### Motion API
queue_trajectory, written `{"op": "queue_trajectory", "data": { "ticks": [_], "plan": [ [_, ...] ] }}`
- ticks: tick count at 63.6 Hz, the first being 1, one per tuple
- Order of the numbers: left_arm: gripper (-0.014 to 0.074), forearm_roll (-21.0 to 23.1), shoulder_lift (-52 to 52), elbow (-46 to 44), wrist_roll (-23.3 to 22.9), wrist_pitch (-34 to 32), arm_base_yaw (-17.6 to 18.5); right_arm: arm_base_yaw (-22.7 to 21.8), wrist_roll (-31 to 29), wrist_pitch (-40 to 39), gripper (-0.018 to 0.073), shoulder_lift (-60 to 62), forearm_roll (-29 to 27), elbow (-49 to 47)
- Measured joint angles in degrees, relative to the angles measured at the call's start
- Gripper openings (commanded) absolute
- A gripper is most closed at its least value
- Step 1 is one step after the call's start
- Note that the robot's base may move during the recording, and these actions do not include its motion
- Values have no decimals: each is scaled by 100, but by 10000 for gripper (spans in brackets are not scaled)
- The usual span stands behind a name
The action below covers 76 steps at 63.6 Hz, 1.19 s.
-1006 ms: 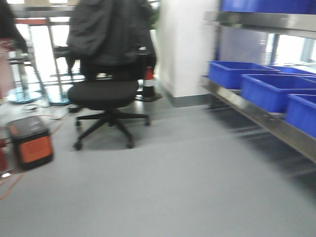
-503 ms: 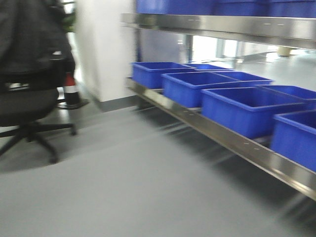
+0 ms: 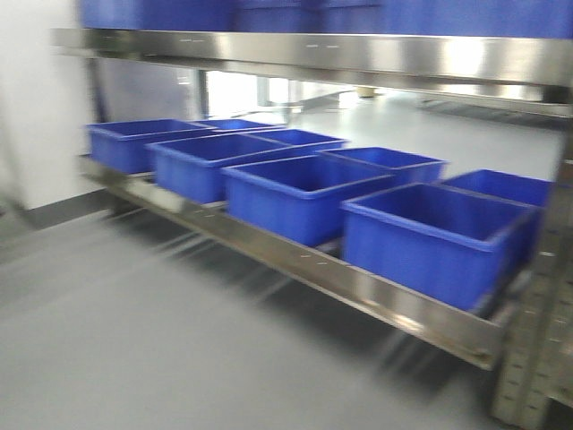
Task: Grab block from conveyor and place in blue bin
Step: 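Drive toward the steel shelf rack of blue bins holding both blocks, then approach the shelf and move both grippers over an empty blue bin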
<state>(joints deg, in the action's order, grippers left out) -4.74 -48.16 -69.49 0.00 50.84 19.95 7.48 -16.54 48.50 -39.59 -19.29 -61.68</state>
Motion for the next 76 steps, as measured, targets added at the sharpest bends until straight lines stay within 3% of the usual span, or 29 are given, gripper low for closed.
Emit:
{"op": "queue_trajectory", "data": {
  "ticks": [76],
  "plan": [
    [-111, -61, 0, 0, 0, 0, 0, 0, 0, 0, -162, 0, 0, 0]
  ]
}}
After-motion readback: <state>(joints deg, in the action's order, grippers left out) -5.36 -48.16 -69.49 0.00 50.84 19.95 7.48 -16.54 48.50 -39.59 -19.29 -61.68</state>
